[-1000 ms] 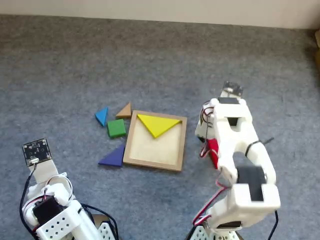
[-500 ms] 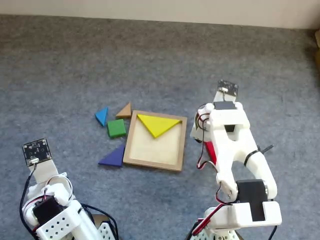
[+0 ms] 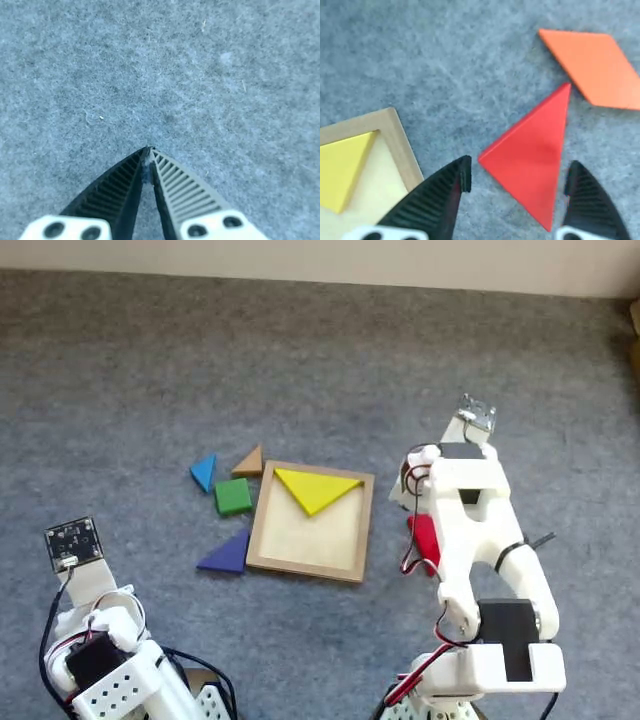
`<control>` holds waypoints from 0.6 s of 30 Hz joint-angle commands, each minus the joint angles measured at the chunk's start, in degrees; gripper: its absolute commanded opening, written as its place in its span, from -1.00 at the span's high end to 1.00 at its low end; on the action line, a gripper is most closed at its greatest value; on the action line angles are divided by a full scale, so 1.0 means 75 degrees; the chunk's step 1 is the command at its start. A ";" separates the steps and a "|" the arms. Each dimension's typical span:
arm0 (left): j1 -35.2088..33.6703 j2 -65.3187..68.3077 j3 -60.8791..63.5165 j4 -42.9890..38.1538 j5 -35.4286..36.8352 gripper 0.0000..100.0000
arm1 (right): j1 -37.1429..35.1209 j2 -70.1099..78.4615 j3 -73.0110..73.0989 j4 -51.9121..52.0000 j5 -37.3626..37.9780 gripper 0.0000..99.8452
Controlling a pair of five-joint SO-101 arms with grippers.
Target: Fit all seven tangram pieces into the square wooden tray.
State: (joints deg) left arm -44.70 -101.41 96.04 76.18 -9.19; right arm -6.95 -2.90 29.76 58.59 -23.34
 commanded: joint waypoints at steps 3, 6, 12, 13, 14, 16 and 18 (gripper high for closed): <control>-0.0088 -0.0463 0.0158 0.0070 0.0000 0.98 | 0.0076 -0.0346 -0.0100 -0.0111 -0.0059 0.29; -0.0088 -0.0463 0.0158 0.0070 0.0000 0.98 | 0.0064 -0.0299 -0.0100 -0.0147 -0.0035 0.29; -0.0100 -0.0463 0.0158 0.0070 0.0000 0.98 | -0.0018 0.0744 -0.0568 -0.0088 -0.0070 0.29; -0.0100 -0.0463 0.0158 0.0070 0.0000 0.98 | -0.0006 0.0897 -0.0733 0.0018 -0.0070 0.29; -0.0100 -0.0463 0.0158 0.0070 0.0000 0.98 | -0.0006 0.1049 -0.0897 0.0170 -0.0070 0.29; -0.0100 -0.0463 0.0158 0.0070 0.0000 0.98 | -0.0006 0.1284 -0.1190 0.0404 -0.0070 0.29; -0.0100 -0.0463 0.0158 0.0070 0.0000 0.98 | -0.0006 0.1459 -0.1366 0.0451 -0.0070 0.29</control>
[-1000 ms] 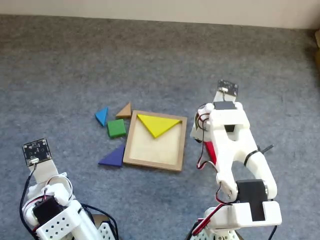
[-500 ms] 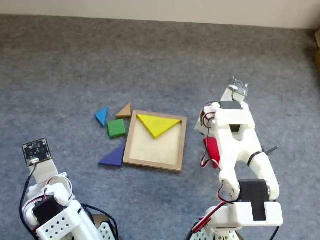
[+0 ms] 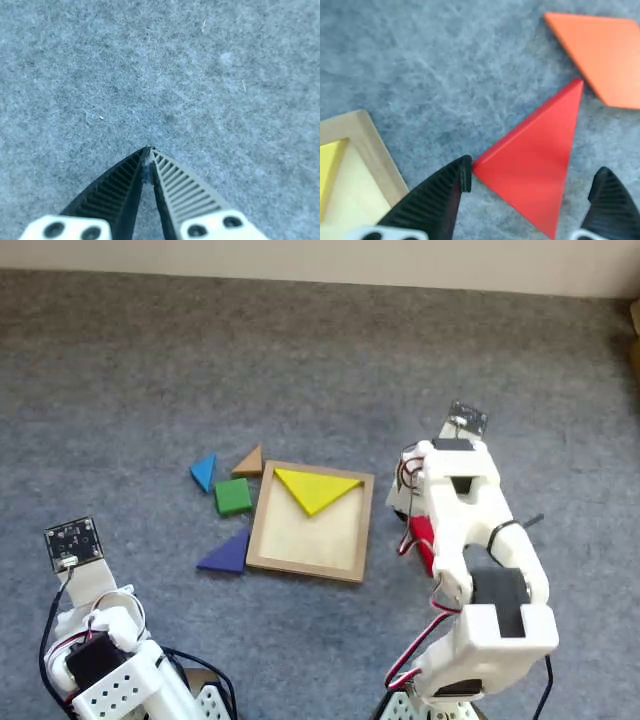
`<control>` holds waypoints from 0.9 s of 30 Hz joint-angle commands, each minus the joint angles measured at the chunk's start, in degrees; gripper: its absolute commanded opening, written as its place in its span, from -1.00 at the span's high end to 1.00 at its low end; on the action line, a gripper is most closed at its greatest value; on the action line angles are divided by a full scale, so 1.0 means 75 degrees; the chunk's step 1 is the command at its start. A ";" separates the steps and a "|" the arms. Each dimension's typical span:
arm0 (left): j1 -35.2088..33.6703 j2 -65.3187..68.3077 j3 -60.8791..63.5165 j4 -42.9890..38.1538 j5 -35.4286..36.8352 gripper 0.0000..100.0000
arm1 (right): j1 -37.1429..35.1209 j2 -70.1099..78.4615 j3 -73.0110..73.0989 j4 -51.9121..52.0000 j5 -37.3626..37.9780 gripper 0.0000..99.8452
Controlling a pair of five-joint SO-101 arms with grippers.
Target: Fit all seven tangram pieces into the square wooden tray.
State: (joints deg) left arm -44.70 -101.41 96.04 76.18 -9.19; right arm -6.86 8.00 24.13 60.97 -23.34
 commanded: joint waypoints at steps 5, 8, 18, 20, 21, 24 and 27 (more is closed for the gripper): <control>-0.0100 -0.0463 0.0158 0.0070 0.0000 0.98 | -0.0018 0.0358 -0.0721 0.0158 -0.0070 0.29; -0.0100 -0.0463 0.0158 0.0070 0.0000 0.98 | -0.0006 0.0393 -0.0674 0.0170 -0.0070 0.29; -0.0100 -0.0463 0.0158 0.0070 0.0000 0.98 | 0.0193 0.0381 -0.0674 0.0158 0.0188 0.62; -0.0100 -0.0463 0.0158 0.0070 0.0000 0.98 | 0.0170 0.0369 -0.0674 0.0170 0.0563 0.67; -0.0100 -0.0463 0.0158 0.0070 0.0000 0.98 | 0.0147 0.0369 -0.0674 0.0170 0.0692 0.69; -0.0100 -0.0463 0.0158 0.0070 0.0000 0.98 | 0.0147 0.0358 -0.0709 0.0182 0.0926 0.77; -0.0100 -0.0463 0.0158 0.0070 0.0000 0.98 | 0.0147 0.0358 -0.0721 0.0182 0.1008 0.80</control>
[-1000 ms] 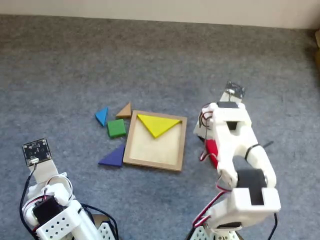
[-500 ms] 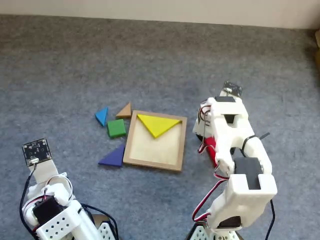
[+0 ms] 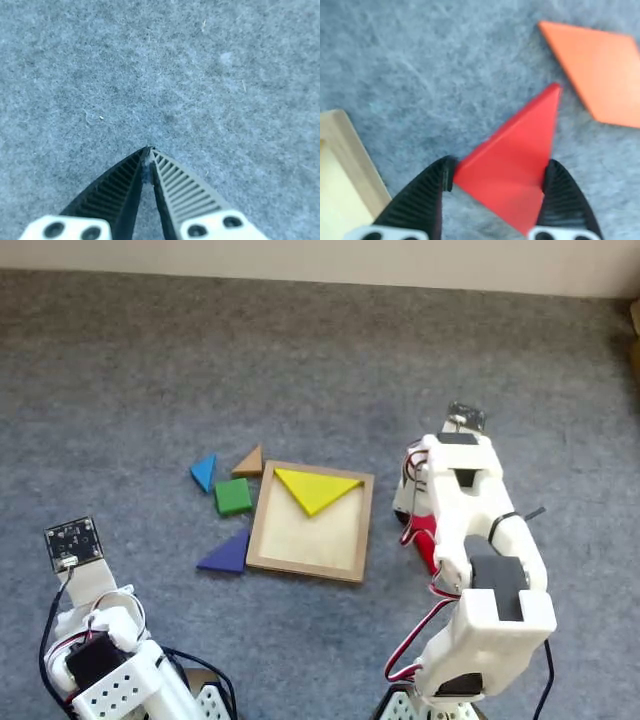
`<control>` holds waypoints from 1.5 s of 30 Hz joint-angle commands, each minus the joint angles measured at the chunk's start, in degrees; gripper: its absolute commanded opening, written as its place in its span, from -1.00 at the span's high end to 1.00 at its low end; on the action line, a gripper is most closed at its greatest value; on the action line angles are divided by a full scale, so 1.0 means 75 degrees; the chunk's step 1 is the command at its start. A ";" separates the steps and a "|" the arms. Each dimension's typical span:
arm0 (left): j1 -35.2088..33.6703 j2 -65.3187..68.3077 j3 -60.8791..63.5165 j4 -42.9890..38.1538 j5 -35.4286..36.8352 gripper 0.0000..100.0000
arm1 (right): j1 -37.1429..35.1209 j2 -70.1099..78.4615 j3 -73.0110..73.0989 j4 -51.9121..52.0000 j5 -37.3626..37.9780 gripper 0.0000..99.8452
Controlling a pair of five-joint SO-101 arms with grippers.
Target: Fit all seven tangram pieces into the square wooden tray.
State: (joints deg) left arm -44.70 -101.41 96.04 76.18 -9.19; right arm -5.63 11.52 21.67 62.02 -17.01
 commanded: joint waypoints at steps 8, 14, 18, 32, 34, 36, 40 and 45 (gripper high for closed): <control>-0.0100 -0.0463 0.0158 0.0070 0.0000 0.98 | -0.0158 -0.1131 -0.0358 0.0721 0.0176 0.80; -0.0088 -0.0463 0.0158 0.0070 0.0000 0.98 | -0.0592 -0.1881 -0.0158 0.0744 0.0176 0.80; -0.0076 -0.0475 0.0158 0.0070 0.0000 0.98 | -0.0791 -0.1893 -0.0100 0.0744 0.0176 0.80; -0.0064 -0.0475 0.0158 0.0070 0.0000 0.98 | -0.2936 -0.1893 -0.0979 0.1119 0.0117 0.81; -0.0053 -0.0475 0.0158 0.0070 0.0000 0.98 | -0.3194 -0.1893 -0.1084 0.1119 0.0117 0.81; -0.0041 -0.0475 0.0158 0.0070 0.0000 0.98 | -0.3417 -0.1846 -0.1096 0.1073 0.0117 0.81; -0.0029 -0.0463 0.0158 0.0070 0.0000 0.98 | -0.3558 -0.1834 -0.0944 0.0709 0.0117 0.81; -0.0041 -0.0463 0.0158 0.0070 0.0000 0.98 | -0.3569 -0.1846 -0.0299 0.0053 0.0117 0.81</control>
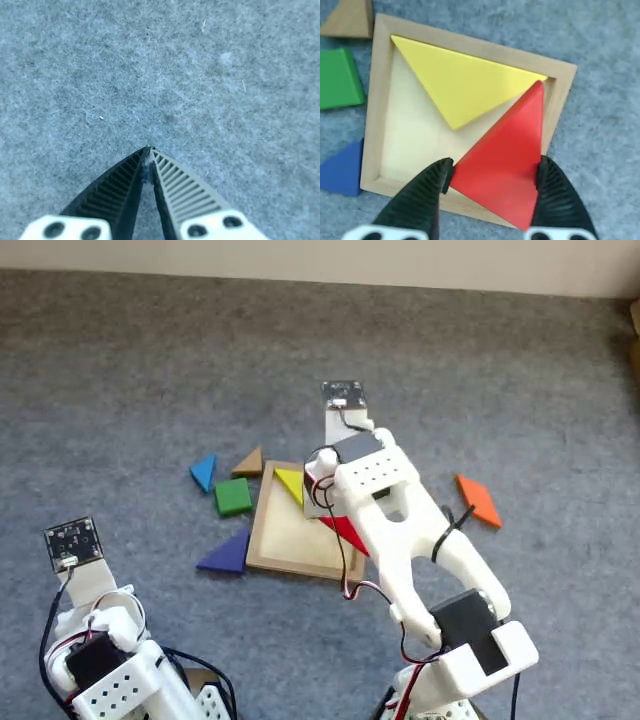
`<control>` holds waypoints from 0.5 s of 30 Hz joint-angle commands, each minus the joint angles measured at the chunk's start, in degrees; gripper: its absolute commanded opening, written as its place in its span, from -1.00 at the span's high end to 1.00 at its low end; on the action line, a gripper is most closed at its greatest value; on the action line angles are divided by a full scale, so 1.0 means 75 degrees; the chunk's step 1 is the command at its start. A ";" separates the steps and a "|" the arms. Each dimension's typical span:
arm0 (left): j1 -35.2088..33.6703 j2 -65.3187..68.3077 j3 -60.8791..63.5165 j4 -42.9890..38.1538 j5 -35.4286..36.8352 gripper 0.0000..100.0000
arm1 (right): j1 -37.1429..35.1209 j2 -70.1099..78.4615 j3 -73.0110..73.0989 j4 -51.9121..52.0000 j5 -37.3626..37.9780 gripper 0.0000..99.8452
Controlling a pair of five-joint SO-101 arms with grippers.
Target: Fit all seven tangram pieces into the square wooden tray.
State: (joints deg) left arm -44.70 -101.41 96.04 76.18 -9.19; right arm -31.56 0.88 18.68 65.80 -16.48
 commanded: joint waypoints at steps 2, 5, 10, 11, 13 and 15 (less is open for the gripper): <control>-0.0064 -0.0463 0.0158 0.0070 0.0000 0.98 | -0.0135 -0.0416 0.0358 -0.0779 0.0047 0.81; -0.0088 -0.0463 0.0158 0.0070 0.0000 0.98 | -0.0135 -0.0416 0.0721 -0.1096 0.0023 0.81; -0.0100 -0.0463 0.0158 0.0070 0.0000 0.98 | -0.0135 -0.0416 0.0838 -0.1073 -0.1254 0.80; -0.0100 -0.0463 0.0158 0.0070 0.0000 0.98 | -0.0135 -0.0416 0.0838 -0.1073 -0.1371 0.80; -0.0100 -0.0463 0.0158 0.0070 0.0000 0.98 | -0.0135 -0.0416 0.0826 -0.1073 -0.1407 0.80; -0.0100 -0.0463 0.0158 0.0070 0.0000 0.98 | -0.0123 -0.0475 0.0826 -0.1073 -0.1407 0.80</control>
State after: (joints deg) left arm -44.70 -101.41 96.04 76.18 -9.19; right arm -31.91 0.88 25.27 58.59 -26.07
